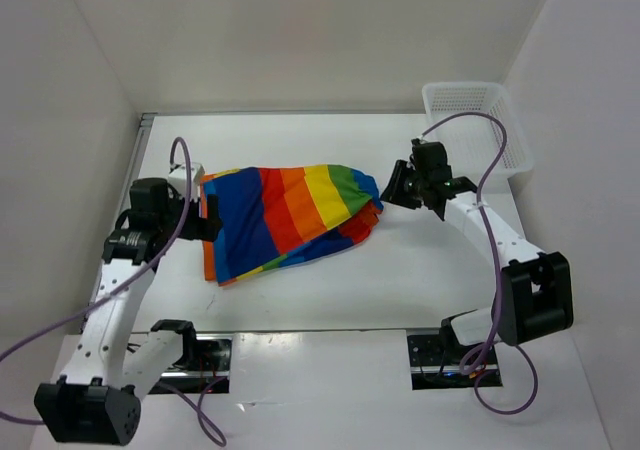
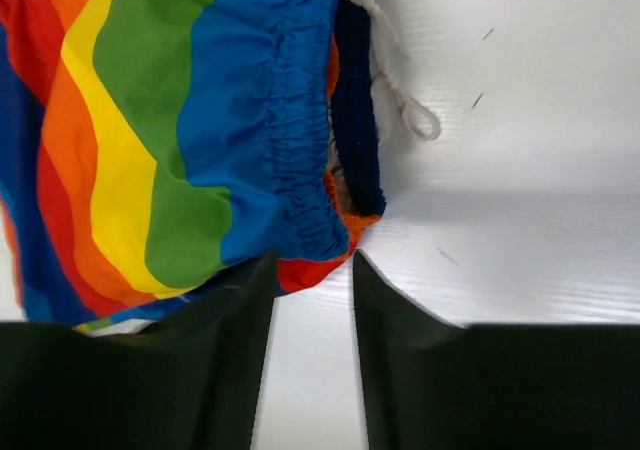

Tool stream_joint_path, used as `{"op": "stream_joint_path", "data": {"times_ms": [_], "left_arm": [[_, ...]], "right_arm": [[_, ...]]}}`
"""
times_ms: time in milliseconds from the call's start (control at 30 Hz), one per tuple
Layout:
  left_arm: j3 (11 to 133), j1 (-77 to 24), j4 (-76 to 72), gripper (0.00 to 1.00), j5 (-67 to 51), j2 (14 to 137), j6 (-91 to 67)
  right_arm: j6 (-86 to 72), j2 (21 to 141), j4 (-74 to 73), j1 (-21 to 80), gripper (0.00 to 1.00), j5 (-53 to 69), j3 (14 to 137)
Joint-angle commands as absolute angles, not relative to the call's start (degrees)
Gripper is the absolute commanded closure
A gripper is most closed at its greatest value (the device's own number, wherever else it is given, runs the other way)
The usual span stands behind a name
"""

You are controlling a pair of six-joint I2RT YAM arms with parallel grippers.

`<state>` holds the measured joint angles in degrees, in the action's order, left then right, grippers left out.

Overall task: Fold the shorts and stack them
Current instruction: Fold the shorts

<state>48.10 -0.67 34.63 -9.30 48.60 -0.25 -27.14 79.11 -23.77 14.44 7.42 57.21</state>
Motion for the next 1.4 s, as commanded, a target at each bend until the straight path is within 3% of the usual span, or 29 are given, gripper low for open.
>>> {"op": "stream_joint_path", "data": {"times_ms": [0,67,100,200,267,533,667,933,1233,1367], "left_arm": [[51.86,-0.79,30.77,0.09,-10.36,53.34,0.0],[52.47,-0.79,31.28,0.15,-12.99,58.08,0.0],[53.08,-0.79,32.68,0.26,-13.01,59.84,0.0],[51.95,-0.79,39.53,0.5,-15.54,65.47,0.0],[49.58,-0.26,40.08,0.53,-18.18,65.48,0.0],[39.39,-0.26,43.95,0.44,-24.16,64.78,0.0],[34.29,0.97,40.79,0.32,-28.12,68.72,0.0],[31.73,3.33,32.52,0.32,-27.51,67.59,0.0],[30.86,3.96,33.93,0.33,-22.15,61.44,0.0],[29.53,3.96,31.29,0.39,-22.06,61.44,0.0]], "right_arm": [[-27.95,77.61,-23.55,15.29,0.68,3.35,61.17],[-27.33,78.3,-24.6,15.29,0.63,3.34,62.57],[-27.33,78.31,-24.61,15.29,0.45,2.82,63.1],[-29.17,78.83,-26.45,13.89,0.37,8.58,63.72],[-31.97,78.84,-27.07,11.53,0.37,12.64,62.59],[-34.72,78.31,-25.04,11.51,0.4,16.7,61.34],[-33.58,79.72,-25.66,11.51,0.4,16.17,63.36],[-32.97,80.77,-25.66,11.51,0.4,16.17,63.9],[-31.82,81.3,-25.58,11.51,0.37,17.92,64.42],[-31.82,81.3,-25.05,11.51,0.37,18.45,64.42]]}}
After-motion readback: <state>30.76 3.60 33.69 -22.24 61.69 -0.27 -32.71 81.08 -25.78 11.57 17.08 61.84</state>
